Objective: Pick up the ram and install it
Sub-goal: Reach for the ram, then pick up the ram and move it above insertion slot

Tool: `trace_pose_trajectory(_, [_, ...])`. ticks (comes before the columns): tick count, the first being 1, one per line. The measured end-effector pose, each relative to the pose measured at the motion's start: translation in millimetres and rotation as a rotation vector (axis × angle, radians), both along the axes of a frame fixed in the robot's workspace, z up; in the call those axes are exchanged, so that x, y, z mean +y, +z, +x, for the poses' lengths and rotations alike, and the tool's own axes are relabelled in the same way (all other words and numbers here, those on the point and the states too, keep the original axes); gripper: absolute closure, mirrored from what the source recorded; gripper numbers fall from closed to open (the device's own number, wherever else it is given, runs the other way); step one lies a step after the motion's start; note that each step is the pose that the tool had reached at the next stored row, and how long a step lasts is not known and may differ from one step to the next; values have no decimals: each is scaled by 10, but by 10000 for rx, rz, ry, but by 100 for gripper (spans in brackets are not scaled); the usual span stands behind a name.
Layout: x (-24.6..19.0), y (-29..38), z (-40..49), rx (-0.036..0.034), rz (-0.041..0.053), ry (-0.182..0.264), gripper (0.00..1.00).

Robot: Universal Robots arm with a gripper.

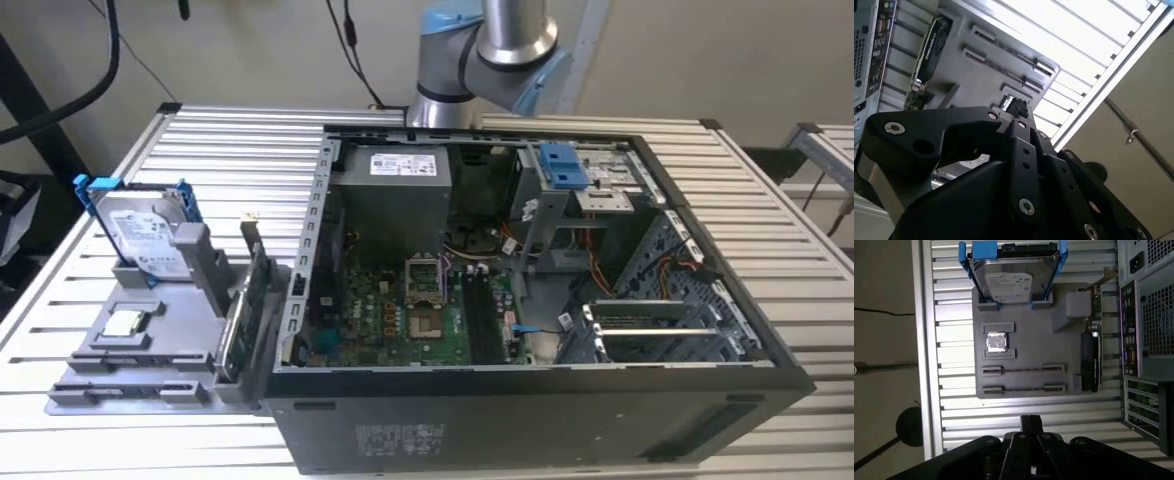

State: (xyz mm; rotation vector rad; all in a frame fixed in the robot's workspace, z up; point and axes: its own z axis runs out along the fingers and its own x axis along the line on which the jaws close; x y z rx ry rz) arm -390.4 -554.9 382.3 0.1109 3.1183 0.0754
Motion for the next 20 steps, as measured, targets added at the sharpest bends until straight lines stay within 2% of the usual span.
trace_pose_trajectory(12, [0,0,0,0,0,49,89])
trace_pose_trajectory(20, [-1,0,1,0,-24,608,89])
